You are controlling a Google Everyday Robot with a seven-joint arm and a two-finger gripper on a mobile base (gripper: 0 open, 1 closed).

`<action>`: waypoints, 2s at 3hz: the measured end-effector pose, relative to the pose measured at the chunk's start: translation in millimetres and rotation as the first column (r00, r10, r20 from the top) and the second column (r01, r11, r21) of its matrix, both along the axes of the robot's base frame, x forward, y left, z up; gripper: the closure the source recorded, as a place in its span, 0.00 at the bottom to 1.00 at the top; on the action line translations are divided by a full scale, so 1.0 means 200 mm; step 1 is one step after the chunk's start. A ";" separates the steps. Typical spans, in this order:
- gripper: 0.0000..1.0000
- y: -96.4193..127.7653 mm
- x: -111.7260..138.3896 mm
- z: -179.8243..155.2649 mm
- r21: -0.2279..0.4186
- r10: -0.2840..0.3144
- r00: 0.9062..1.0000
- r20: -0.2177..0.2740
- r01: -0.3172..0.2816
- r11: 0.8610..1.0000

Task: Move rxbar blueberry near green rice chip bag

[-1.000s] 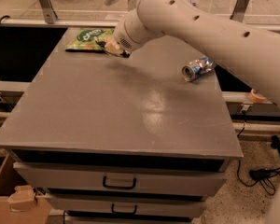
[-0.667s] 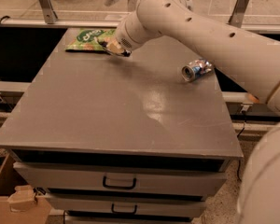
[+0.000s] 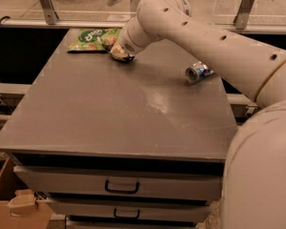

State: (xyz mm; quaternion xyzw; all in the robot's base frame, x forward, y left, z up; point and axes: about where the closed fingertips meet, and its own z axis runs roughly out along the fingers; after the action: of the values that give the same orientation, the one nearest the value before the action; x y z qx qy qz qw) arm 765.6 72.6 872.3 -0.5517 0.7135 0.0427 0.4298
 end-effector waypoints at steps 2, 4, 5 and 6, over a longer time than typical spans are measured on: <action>0.12 0.05 0.03 -0.05 -0.006 0.026 1.000 -0.013 -0.026 1.000; 0.00 -0.06 0.02 0.28 0.111 -0.005 0.996 0.085 -0.004 0.994; 0.00 -0.30 0.01 0.64 0.210 -0.076 0.979 0.189 0.035 0.977; 0.00 -0.67 -0.08 1.10 0.303 -0.167 0.925 0.343 0.059 0.951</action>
Offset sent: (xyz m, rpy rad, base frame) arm 0.0079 0.0155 -0.0048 0.0026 0.0081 0.0391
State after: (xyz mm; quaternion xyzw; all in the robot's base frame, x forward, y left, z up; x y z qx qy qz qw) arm 750.0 -61.0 1091.5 -0.4393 0.6385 0.0175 0.6317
